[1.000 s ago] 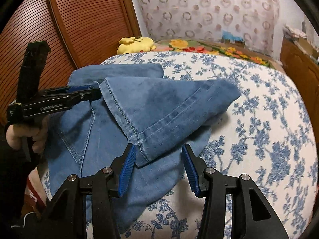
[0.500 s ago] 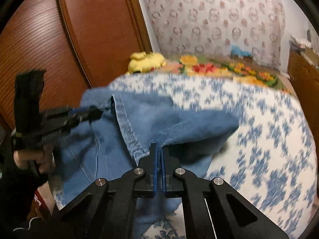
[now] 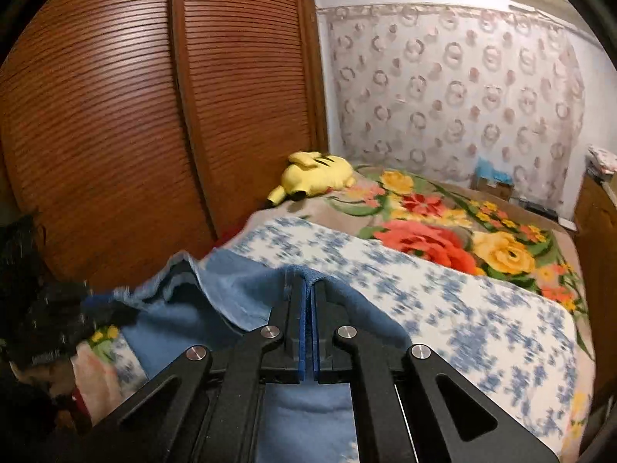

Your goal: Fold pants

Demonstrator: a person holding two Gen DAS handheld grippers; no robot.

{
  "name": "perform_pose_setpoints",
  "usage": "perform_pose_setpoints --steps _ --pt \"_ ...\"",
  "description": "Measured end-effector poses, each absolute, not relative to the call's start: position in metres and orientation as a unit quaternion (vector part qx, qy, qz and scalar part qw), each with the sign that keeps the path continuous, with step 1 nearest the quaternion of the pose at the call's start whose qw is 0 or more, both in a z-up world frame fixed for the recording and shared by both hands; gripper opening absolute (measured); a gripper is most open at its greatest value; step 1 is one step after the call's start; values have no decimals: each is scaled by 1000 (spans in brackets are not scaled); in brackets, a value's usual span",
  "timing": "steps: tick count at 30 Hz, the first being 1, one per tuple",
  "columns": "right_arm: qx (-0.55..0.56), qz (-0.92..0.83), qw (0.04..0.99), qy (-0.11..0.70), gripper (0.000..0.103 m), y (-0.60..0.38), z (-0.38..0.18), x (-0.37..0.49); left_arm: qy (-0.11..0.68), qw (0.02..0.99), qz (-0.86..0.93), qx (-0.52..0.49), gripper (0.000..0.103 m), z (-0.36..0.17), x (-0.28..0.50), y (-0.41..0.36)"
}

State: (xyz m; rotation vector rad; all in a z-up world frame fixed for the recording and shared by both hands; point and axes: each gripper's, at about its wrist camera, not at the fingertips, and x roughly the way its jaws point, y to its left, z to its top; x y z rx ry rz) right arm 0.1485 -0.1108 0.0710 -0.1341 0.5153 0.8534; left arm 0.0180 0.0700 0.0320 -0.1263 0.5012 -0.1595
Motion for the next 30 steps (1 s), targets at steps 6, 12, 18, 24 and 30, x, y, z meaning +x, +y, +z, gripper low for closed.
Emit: perform_pose_setpoints --steps 6,12,18,24,30 --pt "-81 433 863 248 2 -71 63 157 262 960 -65 -70 16 15 2 81" --pt "-100 440 852 267 2 -29 39 182 283 954 -58 -79 16 -6 -1 90" --pt "-124 446 841 280 2 11 19 192 310 945 -50 -89 16 -32 -1 101" --pt "-146 454 829 293 2 39 8 201 333 938 -38 -94 16 -52 -1 109" --pt "-156 460 824 293 2 55 10 196 337 936 -37 -97 16 -58 -5 111"
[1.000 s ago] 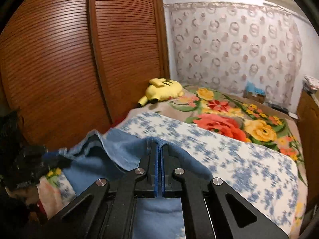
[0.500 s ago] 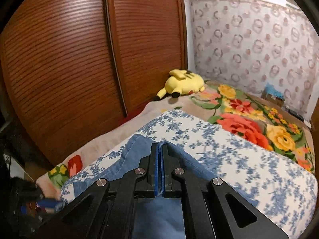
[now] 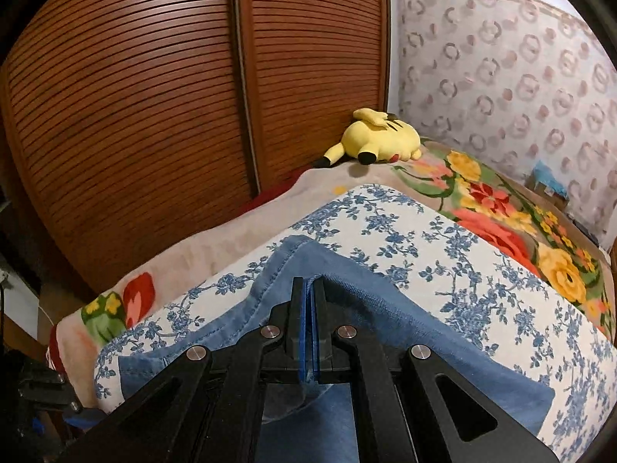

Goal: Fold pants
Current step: 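Fold the held jeans over with both tools and open them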

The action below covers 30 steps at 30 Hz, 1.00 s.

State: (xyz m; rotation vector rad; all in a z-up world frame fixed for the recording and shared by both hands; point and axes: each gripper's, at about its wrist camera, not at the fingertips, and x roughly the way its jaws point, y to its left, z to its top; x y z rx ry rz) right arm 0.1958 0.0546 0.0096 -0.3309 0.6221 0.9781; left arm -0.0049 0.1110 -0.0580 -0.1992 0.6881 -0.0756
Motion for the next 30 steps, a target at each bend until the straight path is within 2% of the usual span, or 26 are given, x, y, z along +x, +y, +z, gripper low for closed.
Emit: perform_pose_setpoints --steps 6,8,10,11,12,14,24,30 --pt "-164 459 818 305 2 62 7 194 341 933 -36 -107 20 -59 -8 113" --pt "-160 456 818 311 7 62 6 196 338 935 -32 -106 25 -57 -9 113" --pt "-151 458 818 314 16 59 10 199 335 936 -29 -103 31 -56 -9 113" --pt "-146 461 818 312 27 57 11 199 335 936 -28 -101 32 -55 -7 113" --pt "-139 463 819 310 42 54 15 200 336 936 -27 -99 35 -55 -6 113" --pt "-128 466 819 309 54 48 20 200 334 938 -22 -95 40 -55 -5 112" --pt "-121 423 853 283 55 -28 39 190 340 935 34 -95 41 -65 -3 134" --pt "-119 394 862 296 55 -83 34 176 326 941 28 -83 48 -60 -2 130"
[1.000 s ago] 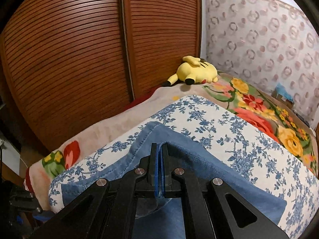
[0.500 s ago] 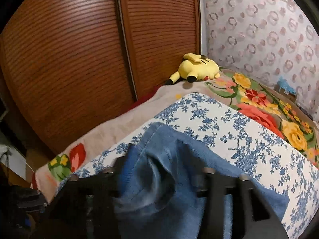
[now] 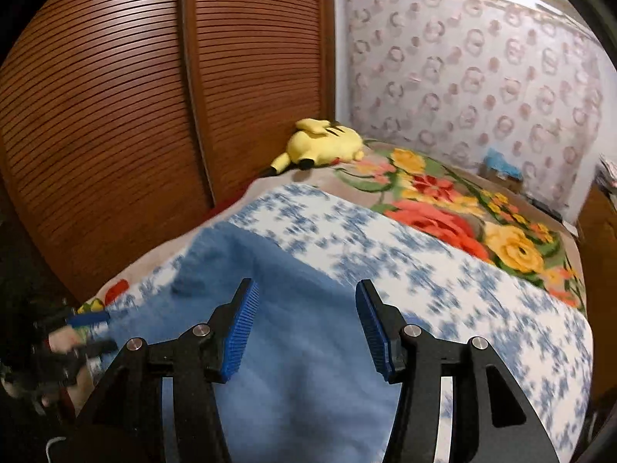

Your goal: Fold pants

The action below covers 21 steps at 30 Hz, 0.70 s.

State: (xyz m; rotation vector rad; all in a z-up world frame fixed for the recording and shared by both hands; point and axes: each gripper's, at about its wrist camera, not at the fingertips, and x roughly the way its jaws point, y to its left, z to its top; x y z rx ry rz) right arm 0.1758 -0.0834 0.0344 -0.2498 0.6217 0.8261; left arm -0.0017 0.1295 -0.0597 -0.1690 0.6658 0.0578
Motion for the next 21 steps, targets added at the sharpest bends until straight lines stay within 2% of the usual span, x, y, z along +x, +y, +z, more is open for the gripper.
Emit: perform_pose_setpoints --steps 2,3,4,5,6,21 --pt "-123 386 864 301 55 -94 33 168 319 944 27 -80 51 -54 -1 128" --pt "-125 381 864 304 55 -99 32 163 316 945 26 -79 60 -51 -1 127" --pt "-126 380 863 308 55 -104 31 159 309 948 25 -77 77 -47 -2 126" --pt "-126 378 862 312 55 -107 30 155 304 949 24 -74 84 -44 -2 125" --pt "-123 376 862 316 55 -112 26 150 300 951 23 -71 87 -41 -2 123" --pt "-76 360 858 358 55 -149 -6 102 313 949 -19 -29 87 -37 19 74"
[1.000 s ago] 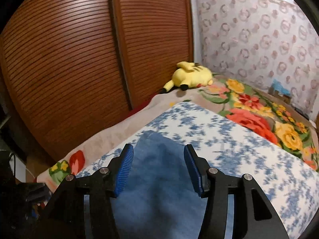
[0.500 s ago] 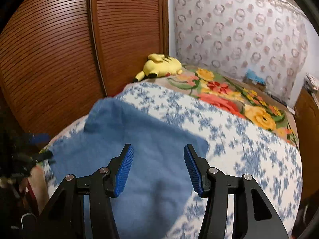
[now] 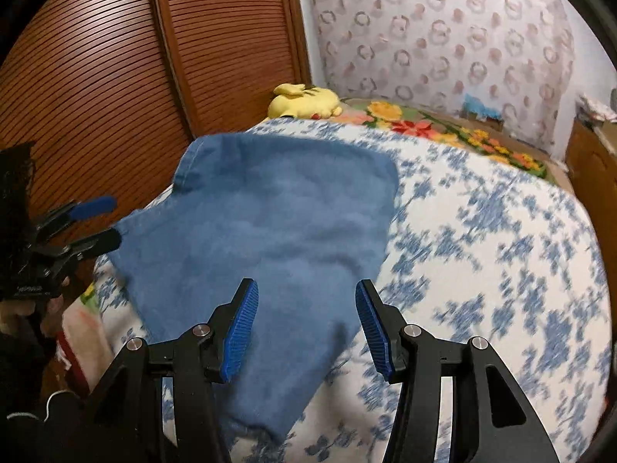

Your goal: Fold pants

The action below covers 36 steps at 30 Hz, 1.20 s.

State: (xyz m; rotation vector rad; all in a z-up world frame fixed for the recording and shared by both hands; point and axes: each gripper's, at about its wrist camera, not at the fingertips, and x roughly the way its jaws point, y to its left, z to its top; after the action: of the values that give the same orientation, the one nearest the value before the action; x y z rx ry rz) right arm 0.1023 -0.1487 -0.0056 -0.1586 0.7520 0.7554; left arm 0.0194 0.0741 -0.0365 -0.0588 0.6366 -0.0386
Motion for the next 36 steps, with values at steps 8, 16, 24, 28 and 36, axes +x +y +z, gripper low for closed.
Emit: perform_pose_setpoints --steps 8,16,24,28,36 --pt "-68 343 854 384 55 -148 -21 93 323 946 -29 -23 87 -43 23 63" --pt "-33 332 847 413 55 -156 -30 84 347 937 -32 -20 87 -62 24 61" --pt "-27 343 840 419 55 -151 -36 78 373 927 -37 -16 87 -84 18 60" --pt "-29 341 843 415 55 -148 -37 79 383 923 -42 -19 87 -92 18 60" --pt "-38 351 843 405 33 -145 -38 73 381 923 -48 -16 87 -96 19 60"
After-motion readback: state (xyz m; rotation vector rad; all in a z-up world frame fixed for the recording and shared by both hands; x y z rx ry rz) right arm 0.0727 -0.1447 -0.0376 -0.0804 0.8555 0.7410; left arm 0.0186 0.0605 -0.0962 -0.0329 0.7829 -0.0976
